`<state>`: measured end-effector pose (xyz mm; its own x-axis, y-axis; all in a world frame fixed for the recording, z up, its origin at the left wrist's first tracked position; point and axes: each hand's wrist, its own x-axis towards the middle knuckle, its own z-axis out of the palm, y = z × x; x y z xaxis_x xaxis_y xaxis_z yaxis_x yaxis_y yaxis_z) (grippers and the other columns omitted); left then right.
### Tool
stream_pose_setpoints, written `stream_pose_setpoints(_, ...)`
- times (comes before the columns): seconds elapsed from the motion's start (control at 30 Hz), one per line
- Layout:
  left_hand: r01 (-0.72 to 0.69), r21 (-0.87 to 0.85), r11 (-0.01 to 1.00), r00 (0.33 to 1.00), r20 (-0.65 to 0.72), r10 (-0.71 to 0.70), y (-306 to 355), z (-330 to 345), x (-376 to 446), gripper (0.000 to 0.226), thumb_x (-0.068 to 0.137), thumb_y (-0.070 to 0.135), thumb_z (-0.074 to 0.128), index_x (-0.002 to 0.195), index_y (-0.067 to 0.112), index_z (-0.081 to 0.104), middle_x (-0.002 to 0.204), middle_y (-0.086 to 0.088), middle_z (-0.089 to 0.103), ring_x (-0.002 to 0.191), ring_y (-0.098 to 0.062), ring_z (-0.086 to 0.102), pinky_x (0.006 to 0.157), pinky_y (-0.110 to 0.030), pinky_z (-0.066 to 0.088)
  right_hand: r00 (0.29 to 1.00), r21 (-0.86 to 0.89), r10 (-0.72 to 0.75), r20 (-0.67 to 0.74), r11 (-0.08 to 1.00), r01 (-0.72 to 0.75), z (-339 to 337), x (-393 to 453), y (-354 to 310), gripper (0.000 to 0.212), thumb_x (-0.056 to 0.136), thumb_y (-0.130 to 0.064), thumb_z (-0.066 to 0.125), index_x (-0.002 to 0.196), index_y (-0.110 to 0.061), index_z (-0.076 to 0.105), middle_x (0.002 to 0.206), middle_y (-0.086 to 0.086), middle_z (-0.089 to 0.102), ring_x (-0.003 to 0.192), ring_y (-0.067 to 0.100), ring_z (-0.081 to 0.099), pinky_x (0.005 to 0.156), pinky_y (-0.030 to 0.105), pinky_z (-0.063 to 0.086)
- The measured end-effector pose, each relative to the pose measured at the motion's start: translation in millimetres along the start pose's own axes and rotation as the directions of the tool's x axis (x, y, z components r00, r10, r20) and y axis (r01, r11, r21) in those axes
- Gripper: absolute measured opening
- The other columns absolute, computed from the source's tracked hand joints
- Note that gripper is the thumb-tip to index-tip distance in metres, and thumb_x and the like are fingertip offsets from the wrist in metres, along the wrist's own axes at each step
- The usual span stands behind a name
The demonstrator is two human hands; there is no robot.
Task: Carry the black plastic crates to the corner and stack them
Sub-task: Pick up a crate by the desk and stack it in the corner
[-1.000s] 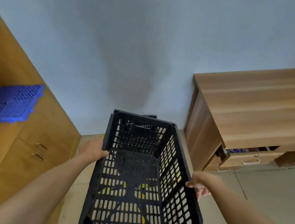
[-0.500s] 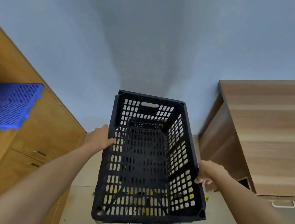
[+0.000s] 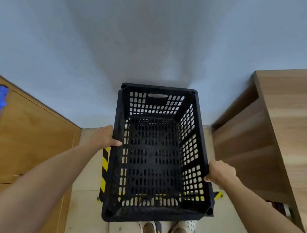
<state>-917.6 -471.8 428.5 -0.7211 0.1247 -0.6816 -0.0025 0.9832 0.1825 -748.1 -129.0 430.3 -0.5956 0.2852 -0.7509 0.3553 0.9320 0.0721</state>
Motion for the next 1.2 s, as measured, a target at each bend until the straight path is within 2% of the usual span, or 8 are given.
stream_pose_setpoints(0.13,0.045,0.073,0.996,0.997,-0.068,-0.040,19,13,24,0.042,0.090,0.034,0.067,0.118,0.006,0.055,0.111,-0.011,0.066,0.110,-0.028,0.062,0.081,-0.029,0.039,0.999,-0.029,-0.024,0.026,0.999,0.025,12,43,0,0.036,0.088,-0.038,0.066,0.115,-0.014,0.059,0.110,0.003,0.064,0.104,0.025,0.064,0.076,0.033,0.047)
stream_pose_setpoints(0.23,0.106,-0.019,0.994,0.990,-0.087,-0.107,11,34,57,0.050,0.086,0.035,0.072,0.122,0.007,0.052,0.114,-0.011,0.067,0.108,-0.031,0.062,0.088,-0.036,0.046,0.997,-0.001,-0.048,0.054,0.999,0.048,25,74,-2,0.036,0.091,-0.036,0.062,0.118,-0.014,0.056,0.116,0.005,0.063,0.107,0.027,0.062,0.076,0.033,0.045)
stream_pose_setpoints(0.37,0.196,-0.070,0.978,0.977,-0.078,-0.201,0,61,89,0.047,0.084,0.034,0.074,0.117,0.010,0.051,0.109,-0.011,0.066,0.099,-0.032,0.063,0.084,-0.042,0.051,0.990,0.047,-0.081,0.111,0.996,0.076,47,112,-9,0.035,0.096,-0.028,0.058,0.124,-0.009,0.049,0.127,0.006,0.057,0.115,0.025,0.057,0.077,0.029,0.040)
stream_pose_setpoints(0.6,0.326,-0.099,0.940,0.931,-0.141,-0.338,-28,106,124,0.039,0.084,0.031,0.075,0.105,0.015,0.047,0.093,-0.008,0.065,0.086,-0.032,0.064,0.079,-0.047,0.056,0.953,0.075,-0.214,0.213,0.976,0.202,67,157,-15,0.058,0.079,-0.047,0.073,0.121,-0.015,0.051,0.119,0.007,0.064,0.109,0.027,0.061,0.081,0.034,0.048)
stream_pose_setpoints(0.7,0.324,-0.087,0.942,0.937,-0.109,-0.332,-28,108,132,0.040,0.084,0.026,0.074,0.110,0.014,0.045,0.096,-0.009,0.066,0.084,-0.030,0.065,0.076,-0.046,0.058,0.934,0.275,-0.284,0.216,0.936,0.221,49,175,-17,0.066,0.082,-0.047,0.071,0.134,-0.015,0.045,0.128,0.006,0.061,0.117,0.027,0.058,0.090,0.030,0.045)
stream_pose_setpoints(0.8,0.321,-0.029,0.947,0.945,-0.066,-0.322,-33,107,138,0.042,0.087,0.032,0.070,0.113,0.014,0.042,0.091,-0.007,0.066,0.078,-0.027,0.066,0.070,-0.044,0.060,0.968,0.582,-0.247,0.048,0.794,0.174,26,190,-32,0.061,0.092,-0.043,0.061,0.139,-0.012,0.038,0.134,0.009,0.056,0.123,0.029,0.053,0.097,0.034,0.043)
stream_pose_setpoints(0.93,0.283,-0.029,0.959,0.957,-0.065,-0.284,-31,108,136,0.051,0.093,0.066,0.036,0.107,0.017,0.033,0.079,-0.003,0.062,0.069,-0.021,0.063,0.063,-0.037,0.057,0.991,0.525,-0.118,-0.059,0.841,0.132,21,208,-48,0.057,0.092,-0.057,0.048,0.125,-0.010,0.043,0.112,0.011,0.063,0.098,0.032,0.062,0.080,0.044,0.053)
stream_pose_setpoints(1.2,0.295,0.031,0.955,0.934,-0.218,-0.282,-29,116,137,0.084,0.090,0.075,0.010,0.124,0.006,0.044,0.072,-0.004,0.058,0.070,-0.027,0.063,0.071,-0.044,0.058,0.965,0.406,-0.190,-0.183,0.879,0.250,32,235,-35,0.091,0.072,-0.092,0.009,0.097,-0.017,0.054,0.075,0.005,0.064,0.065,0.025,0.064,0.062,0.047,0.058)
